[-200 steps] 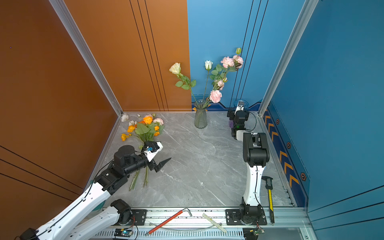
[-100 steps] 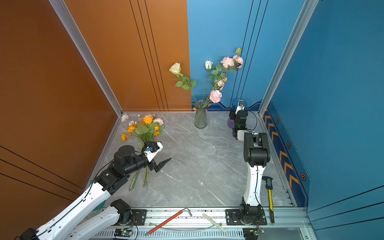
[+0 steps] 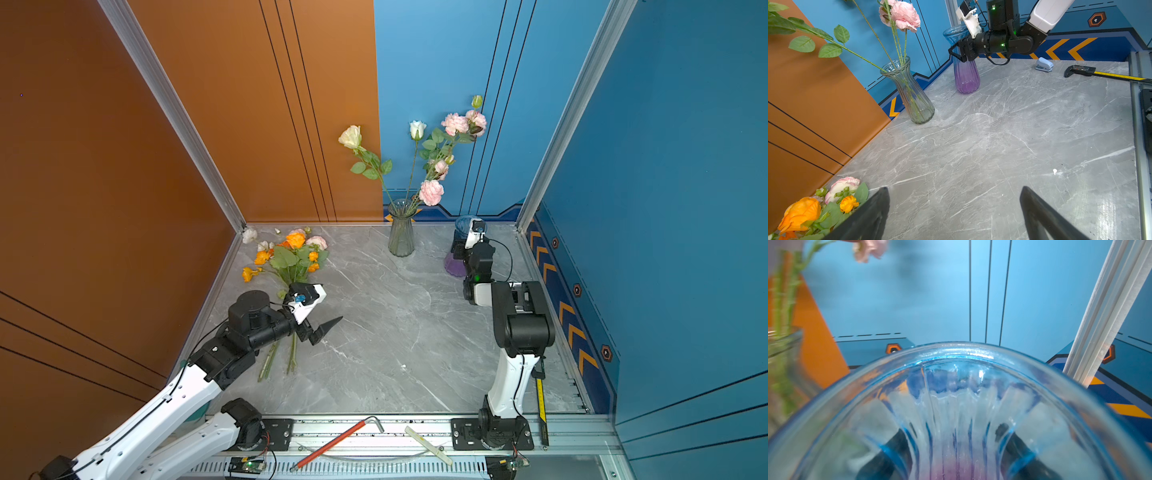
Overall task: Arrange flowers in a vase
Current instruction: Pick up the vase from the top-right of the table, then place the vase at the center of the table.
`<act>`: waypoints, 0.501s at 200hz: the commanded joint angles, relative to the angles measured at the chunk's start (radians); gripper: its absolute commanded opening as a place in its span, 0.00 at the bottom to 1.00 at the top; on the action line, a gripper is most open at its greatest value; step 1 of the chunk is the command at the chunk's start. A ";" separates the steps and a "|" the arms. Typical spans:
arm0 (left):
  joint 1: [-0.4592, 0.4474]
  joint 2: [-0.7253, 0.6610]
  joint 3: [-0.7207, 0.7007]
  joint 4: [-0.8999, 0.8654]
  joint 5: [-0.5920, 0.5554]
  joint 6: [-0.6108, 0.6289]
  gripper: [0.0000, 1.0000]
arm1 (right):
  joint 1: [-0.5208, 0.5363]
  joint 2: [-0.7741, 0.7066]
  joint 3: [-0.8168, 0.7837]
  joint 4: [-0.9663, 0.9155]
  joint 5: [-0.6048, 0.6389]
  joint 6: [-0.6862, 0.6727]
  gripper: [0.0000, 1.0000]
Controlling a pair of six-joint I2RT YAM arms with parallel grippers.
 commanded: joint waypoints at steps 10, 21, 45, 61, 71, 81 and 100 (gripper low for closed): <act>0.002 -0.010 -0.007 0.003 0.018 0.004 0.98 | 0.120 -0.248 -0.164 0.116 0.003 -0.015 0.48; -0.001 -0.013 -0.005 -0.001 0.013 0.007 0.98 | 0.174 -0.323 -0.228 0.116 0.009 -0.038 0.47; -0.011 -0.014 -0.002 -0.017 -0.001 0.015 0.98 | 0.285 -0.473 -0.313 0.070 0.025 -0.028 0.47; -0.028 -0.016 0.007 -0.049 -0.032 0.029 0.98 | 0.355 -0.541 -0.348 0.055 0.028 -0.009 0.46; -0.055 -0.019 0.022 -0.080 -0.082 0.031 0.98 | 0.396 -0.573 -0.364 0.054 0.026 -0.001 0.46; -0.094 -0.009 0.052 -0.150 -0.142 0.019 0.98 | 0.433 -0.592 -0.368 0.043 0.012 0.011 0.46; -0.153 0.011 0.141 -0.269 -0.214 -0.118 0.98 | 0.494 -0.600 -0.366 0.029 -0.012 0.020 0.46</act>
